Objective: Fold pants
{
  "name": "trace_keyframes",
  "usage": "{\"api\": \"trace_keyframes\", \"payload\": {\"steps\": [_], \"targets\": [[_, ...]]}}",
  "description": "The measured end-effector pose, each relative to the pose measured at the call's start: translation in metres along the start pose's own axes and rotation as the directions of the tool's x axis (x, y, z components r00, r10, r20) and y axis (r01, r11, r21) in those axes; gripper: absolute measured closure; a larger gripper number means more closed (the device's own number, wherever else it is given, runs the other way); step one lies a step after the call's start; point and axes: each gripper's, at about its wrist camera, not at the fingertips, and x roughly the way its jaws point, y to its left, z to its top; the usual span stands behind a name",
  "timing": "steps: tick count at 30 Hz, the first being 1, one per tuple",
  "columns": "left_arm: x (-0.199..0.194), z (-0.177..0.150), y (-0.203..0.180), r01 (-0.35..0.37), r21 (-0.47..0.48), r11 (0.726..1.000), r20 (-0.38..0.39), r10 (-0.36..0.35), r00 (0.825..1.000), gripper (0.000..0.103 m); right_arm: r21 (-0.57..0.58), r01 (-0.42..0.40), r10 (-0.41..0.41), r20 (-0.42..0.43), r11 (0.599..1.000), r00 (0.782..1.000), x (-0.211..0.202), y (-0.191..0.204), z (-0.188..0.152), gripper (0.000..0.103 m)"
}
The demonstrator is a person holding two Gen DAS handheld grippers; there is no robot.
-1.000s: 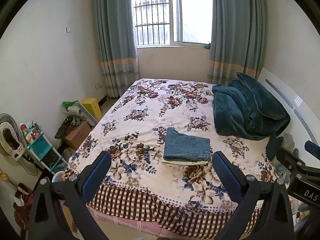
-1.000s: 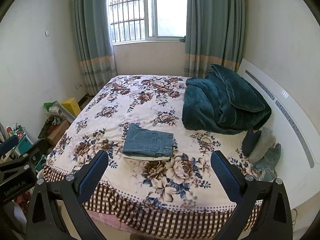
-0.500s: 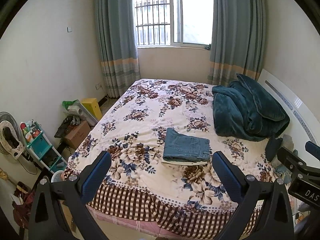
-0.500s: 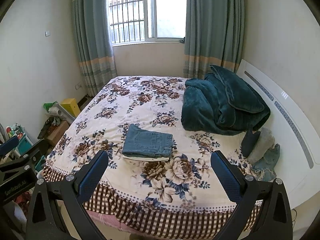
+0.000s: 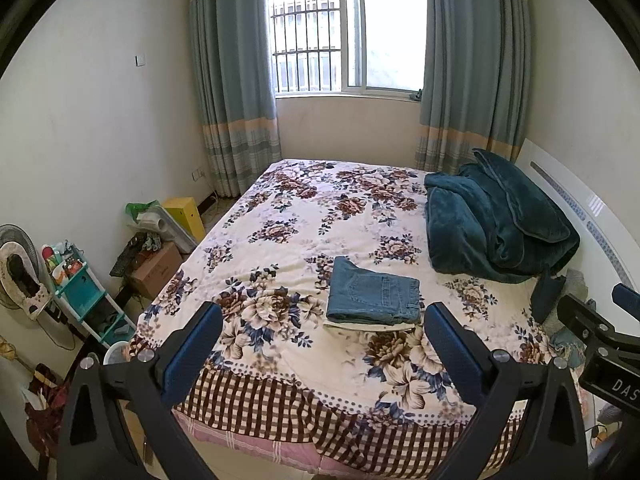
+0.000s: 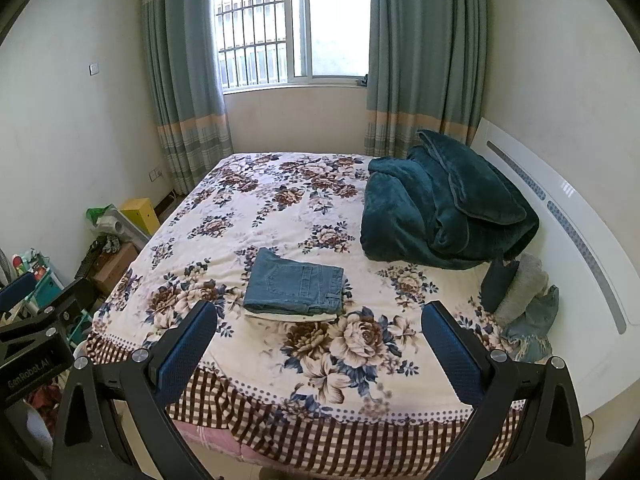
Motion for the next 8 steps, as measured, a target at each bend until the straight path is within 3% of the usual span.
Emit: {"api": "trace_keyframes", "payload": {"steps": [8], "targets": [[-0.0042,0.0001,-0.0011,-0.006,-0.004,1.000,0.008,0.006,1.000,0.000,0.000,-0.001,0.001,-0.002,1.000,1.000,0.0000,-0.0009,0.0013,0.000]]}}
